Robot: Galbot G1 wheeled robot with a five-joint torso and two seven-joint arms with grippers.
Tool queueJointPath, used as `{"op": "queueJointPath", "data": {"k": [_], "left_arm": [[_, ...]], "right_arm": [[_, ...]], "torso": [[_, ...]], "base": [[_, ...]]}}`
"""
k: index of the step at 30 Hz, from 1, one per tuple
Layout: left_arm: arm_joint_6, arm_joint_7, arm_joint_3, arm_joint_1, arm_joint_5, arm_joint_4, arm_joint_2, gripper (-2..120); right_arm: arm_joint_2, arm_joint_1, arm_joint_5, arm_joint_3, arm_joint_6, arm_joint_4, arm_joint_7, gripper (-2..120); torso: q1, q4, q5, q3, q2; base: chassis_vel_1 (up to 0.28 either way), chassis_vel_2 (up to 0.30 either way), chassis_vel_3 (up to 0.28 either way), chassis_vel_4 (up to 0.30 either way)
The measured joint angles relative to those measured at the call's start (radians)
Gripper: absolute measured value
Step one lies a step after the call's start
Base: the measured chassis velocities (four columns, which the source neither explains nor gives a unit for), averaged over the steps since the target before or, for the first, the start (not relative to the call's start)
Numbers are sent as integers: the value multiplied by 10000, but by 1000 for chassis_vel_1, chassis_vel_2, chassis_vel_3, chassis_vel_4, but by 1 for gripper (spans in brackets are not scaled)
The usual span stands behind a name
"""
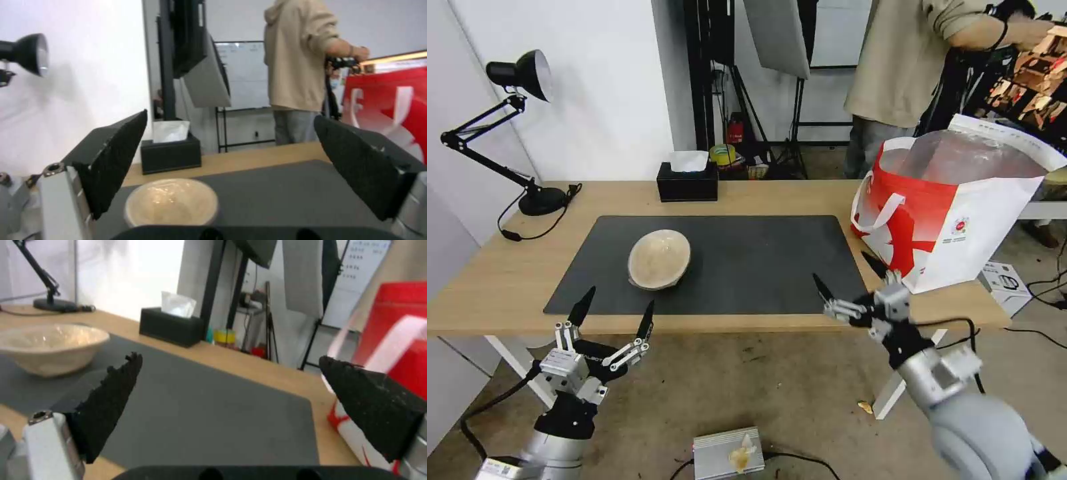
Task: Pick up the trash from the table and place it into the takeout bag.
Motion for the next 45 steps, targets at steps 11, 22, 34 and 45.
{"op": "queueJointPath", "data": {"k": [11, 22, 34, 45], "left_arm": [[171, 325, -47, 41, 23, -125, 0, 100], [192, 600, 22, 74, 82, -135, -5, 100], [349, 580, 221, -191, 252, 249, 300, 100], [1035, -86, 434, -1525, 18, 849, 2023, 100]], "right_arm": [[647, -1160, -464, 844, 20, 511, -243, 100], [772, -1369, -593, 1037, 51, 622, -467, 100], [765, -1319, -656, 989, 76, 573, -555, 100], [760, -1307, -652, 978, 82, 565, -555, 100]], "torso": [[1, 2, -1, 1, 0], [2, 2, 0, 1, 0], [2, 3, -1, 1, 0], [2, 1, -1, 2, -1]], "base": [[0, 0, 0, 0], [0, 0, 0, 0], [0, 0, 0, 0], [0, 0, 0, 0]]}}
